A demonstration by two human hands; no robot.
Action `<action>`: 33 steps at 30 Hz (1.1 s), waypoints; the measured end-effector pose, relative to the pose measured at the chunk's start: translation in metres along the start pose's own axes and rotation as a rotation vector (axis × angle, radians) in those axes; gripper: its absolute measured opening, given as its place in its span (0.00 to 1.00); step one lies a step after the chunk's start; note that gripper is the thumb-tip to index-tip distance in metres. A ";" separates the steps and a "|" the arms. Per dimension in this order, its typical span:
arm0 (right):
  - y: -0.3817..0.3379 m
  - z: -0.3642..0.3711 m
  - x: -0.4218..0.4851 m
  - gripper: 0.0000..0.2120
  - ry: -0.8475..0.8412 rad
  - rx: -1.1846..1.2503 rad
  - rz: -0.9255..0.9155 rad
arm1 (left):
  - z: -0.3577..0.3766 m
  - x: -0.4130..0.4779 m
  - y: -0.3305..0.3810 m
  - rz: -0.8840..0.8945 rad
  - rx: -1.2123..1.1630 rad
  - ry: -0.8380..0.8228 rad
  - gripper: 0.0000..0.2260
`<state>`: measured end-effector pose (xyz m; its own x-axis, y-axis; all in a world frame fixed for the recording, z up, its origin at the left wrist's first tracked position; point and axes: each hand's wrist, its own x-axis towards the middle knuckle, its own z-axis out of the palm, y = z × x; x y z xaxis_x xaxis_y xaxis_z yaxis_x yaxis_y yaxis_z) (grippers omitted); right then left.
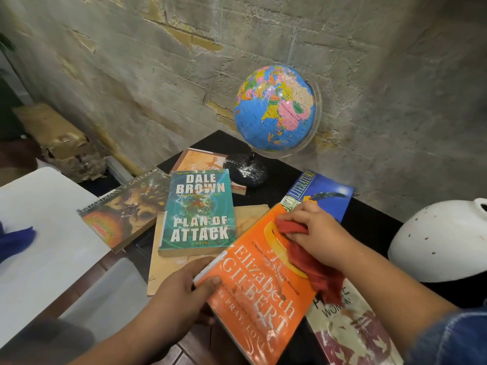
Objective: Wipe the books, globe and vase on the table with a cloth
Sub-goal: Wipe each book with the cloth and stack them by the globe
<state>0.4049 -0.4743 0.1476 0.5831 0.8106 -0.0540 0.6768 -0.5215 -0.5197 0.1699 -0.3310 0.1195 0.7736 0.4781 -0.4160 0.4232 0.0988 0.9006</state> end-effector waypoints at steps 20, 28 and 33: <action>0.005 0.027 -0.074 0.20 0.018 0.088 -0.024 | 0.004 0.002 -0.002 -0.002 -0.044 0.008 0.09; 0.005 0.029 -0.090 0.21 0.015 0.113 0.028 | 0.004 0.005 -0.006 -0.017 -0.072 -0.010 0.10; 0.012 0.027 -0.091 0.19 0.121 0.123 0.125 | 0.008 0.003 -0.006 -0.033 -0.108 -0.013 0.10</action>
<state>0.3475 -0.5469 0.1230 0.7139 0.6998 -0.0253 0.5400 -0.5732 -0.6163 0.1737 -0.3365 0.1119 0.7663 0.4619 -0.4465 0.3959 0.2078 0.8945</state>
